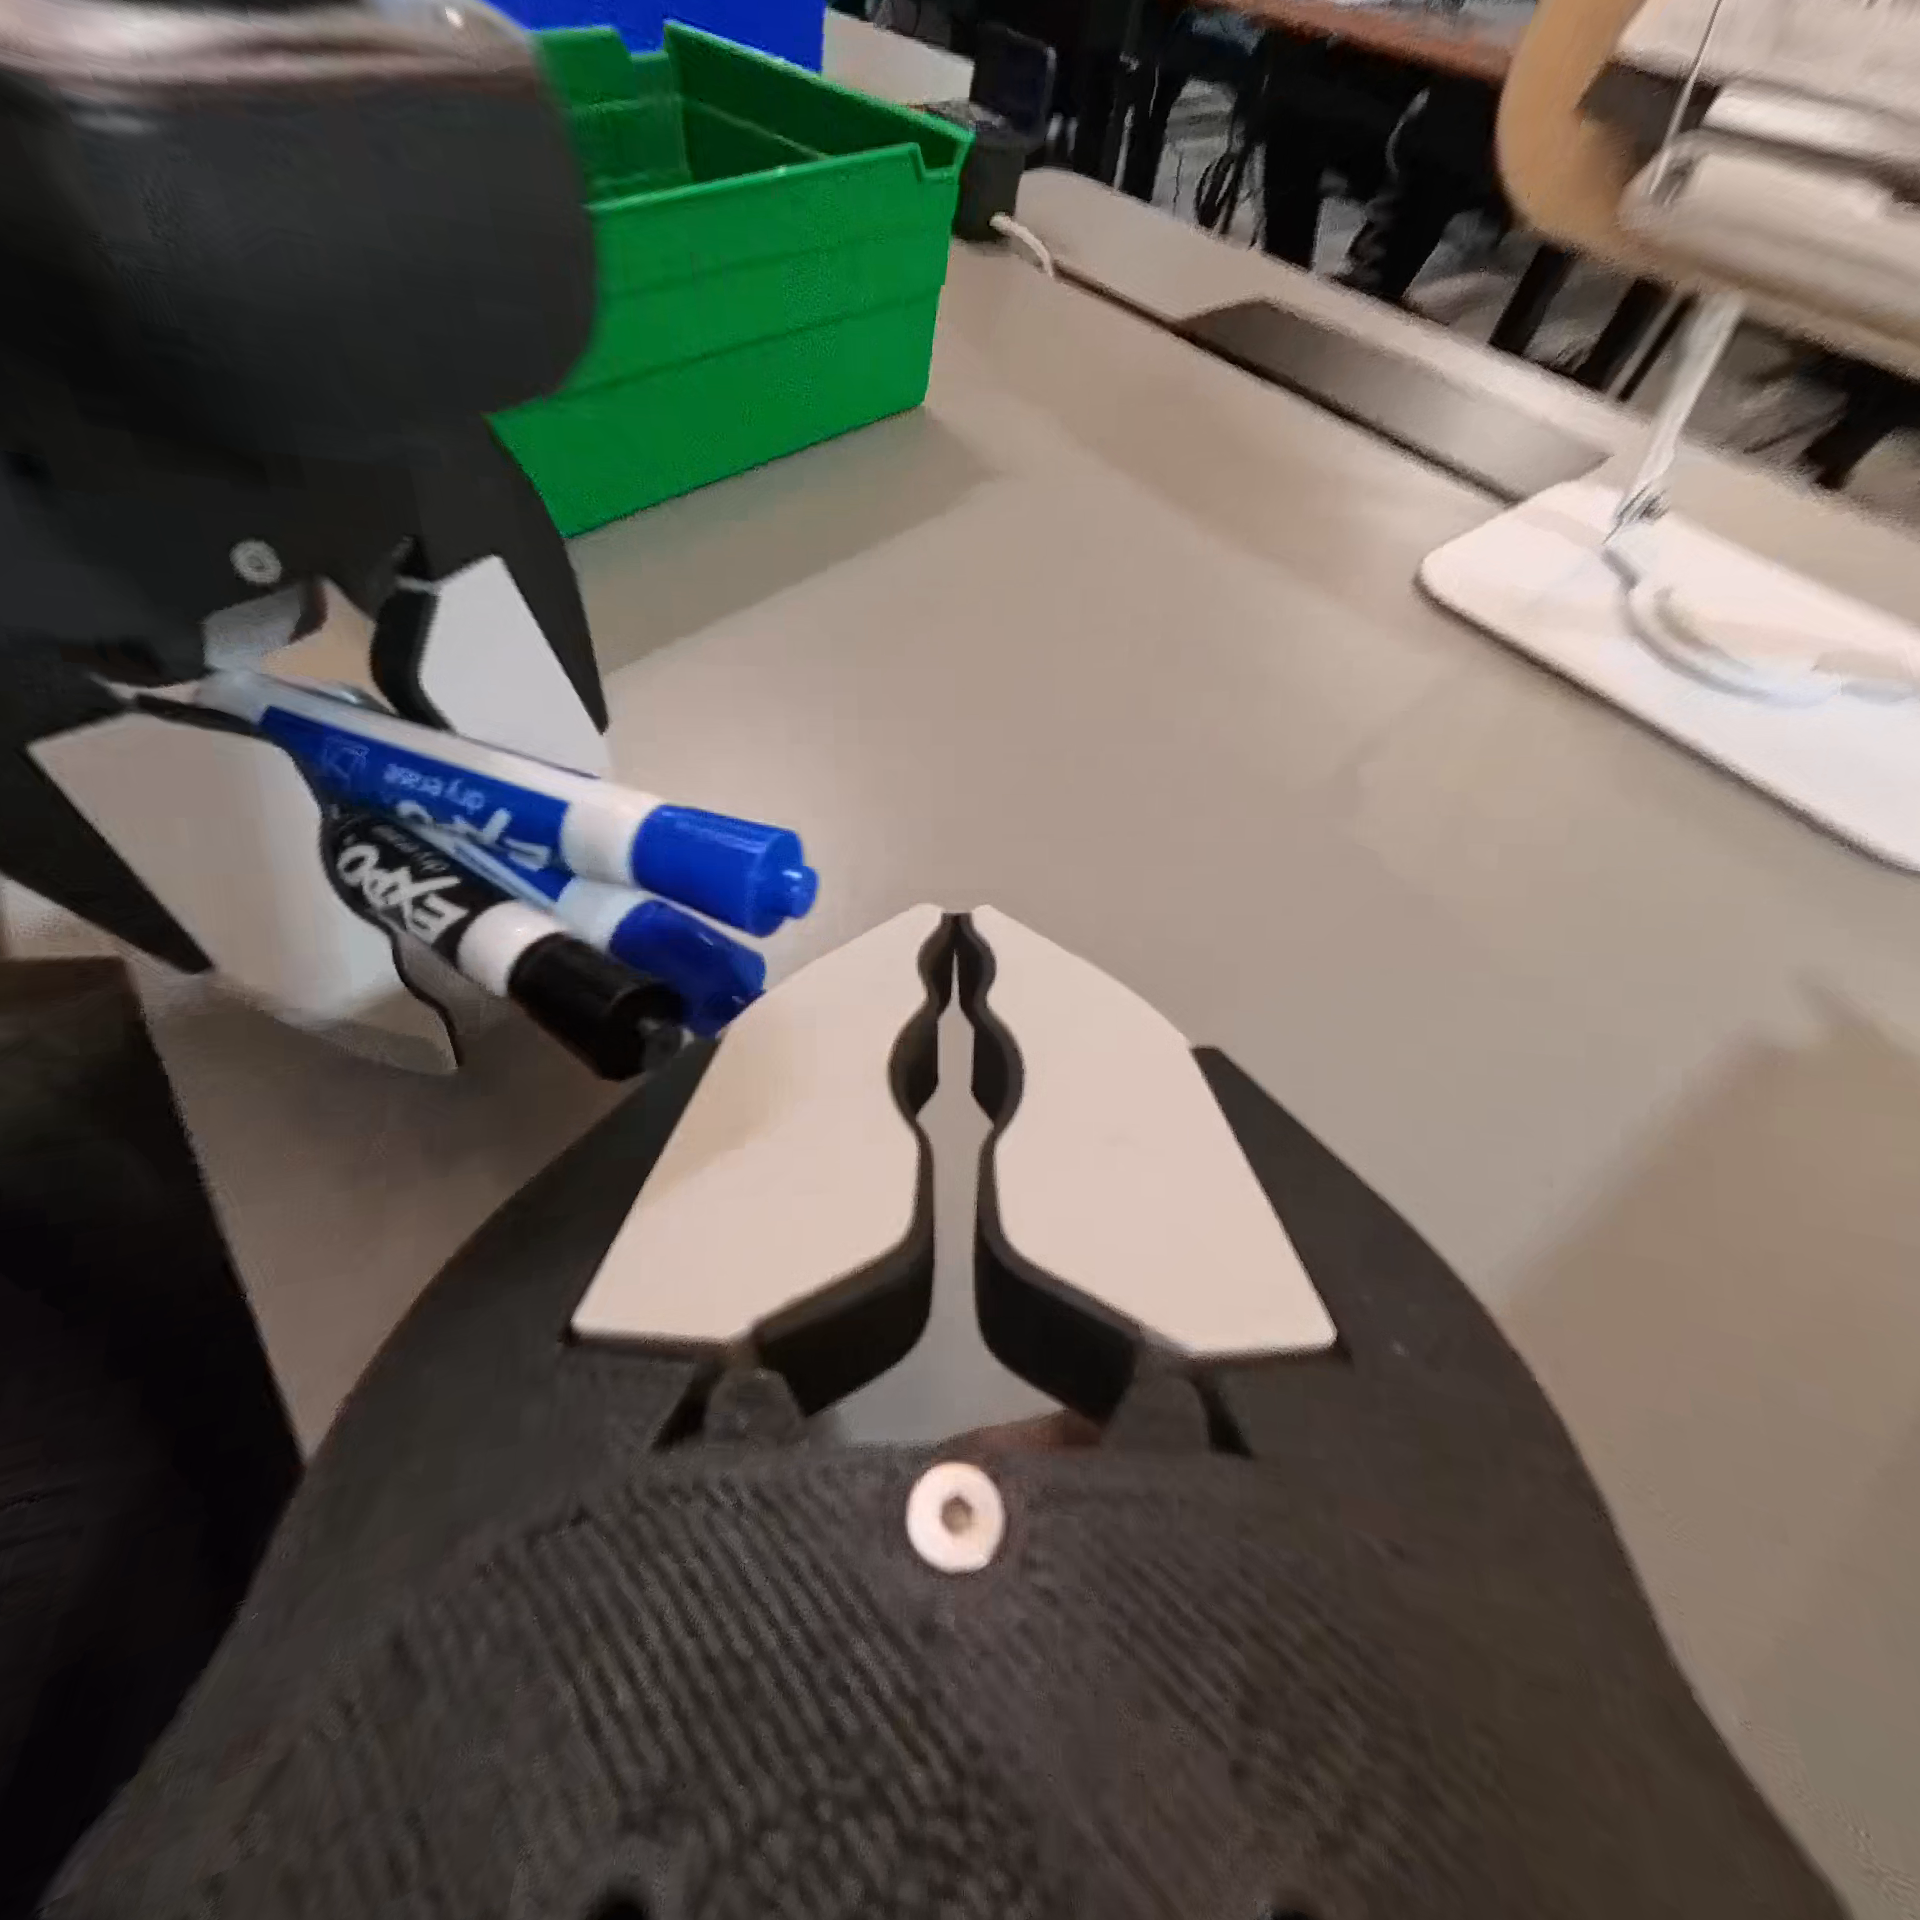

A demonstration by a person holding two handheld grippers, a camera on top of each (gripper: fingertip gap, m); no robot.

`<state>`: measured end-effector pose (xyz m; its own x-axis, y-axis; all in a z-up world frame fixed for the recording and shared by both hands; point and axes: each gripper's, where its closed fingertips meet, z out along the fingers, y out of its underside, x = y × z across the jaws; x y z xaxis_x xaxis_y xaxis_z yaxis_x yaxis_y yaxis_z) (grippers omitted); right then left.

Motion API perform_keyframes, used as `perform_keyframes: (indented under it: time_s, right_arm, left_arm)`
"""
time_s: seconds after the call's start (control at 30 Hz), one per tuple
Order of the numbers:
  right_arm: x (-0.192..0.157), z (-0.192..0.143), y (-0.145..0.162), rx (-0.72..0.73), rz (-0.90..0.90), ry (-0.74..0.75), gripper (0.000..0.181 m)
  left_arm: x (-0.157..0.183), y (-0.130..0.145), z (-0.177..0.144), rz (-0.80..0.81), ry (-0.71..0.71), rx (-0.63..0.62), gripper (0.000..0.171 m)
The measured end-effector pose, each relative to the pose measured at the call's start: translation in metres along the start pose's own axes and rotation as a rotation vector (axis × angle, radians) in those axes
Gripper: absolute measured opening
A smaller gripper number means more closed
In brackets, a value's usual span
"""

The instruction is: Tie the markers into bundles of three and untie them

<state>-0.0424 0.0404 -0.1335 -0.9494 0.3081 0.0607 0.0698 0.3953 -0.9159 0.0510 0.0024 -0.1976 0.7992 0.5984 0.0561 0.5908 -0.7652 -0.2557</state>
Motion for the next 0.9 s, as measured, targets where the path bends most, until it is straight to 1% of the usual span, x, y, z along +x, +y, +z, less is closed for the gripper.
perform_keyframes:
  time_s: [0.1,0.2,0.3,0.37,0.53,0.73,0.9]
  right_arm:
    - [-0.004,0.004,0.011,-0.048,0.114,-0.129,0.000]
    - [-0.010,0.002,0.009,-0.032,0.205,-0.244,0.000]
    - [-0.020,-0.006,-0.001,0.015,0.245,-0.358,0.000]
    - [-0.027,-0.011,-0.003,0.025,0.229,-0.416,0.000]
    - [-0.031,-0.015,0.000,0.029,0.101,-0.413,0.000]
    - [-0.037,-0.014,0.004,0.013,0.060,-0.421,0.000]
    - [-0.029,-0.015,0.000,0.036,0.033,-0.368,0.000]
  left_arm:
    - [0.007,-0.004,0.000,0.020,0.016,0.007,0.047]
    - [0.012,-0.005,0.001,0.035,0.027,0.002,0.048]
    - [0.012,-0.004,0.003,0.034,0.026,-0.005,0.048]
    - [0.010,-0.003,0.003,0.026,0.026,-0.002,0.047]
    - [0.006,-0.001,0.001,0.015,0.017,-0.001,0.047]
    - [0.008,-0.003,0.003,0.026,0.018,-0.004,0.047]
    - [0.005,-0.002,0.001,0.016,0.012,0.000,0.047]
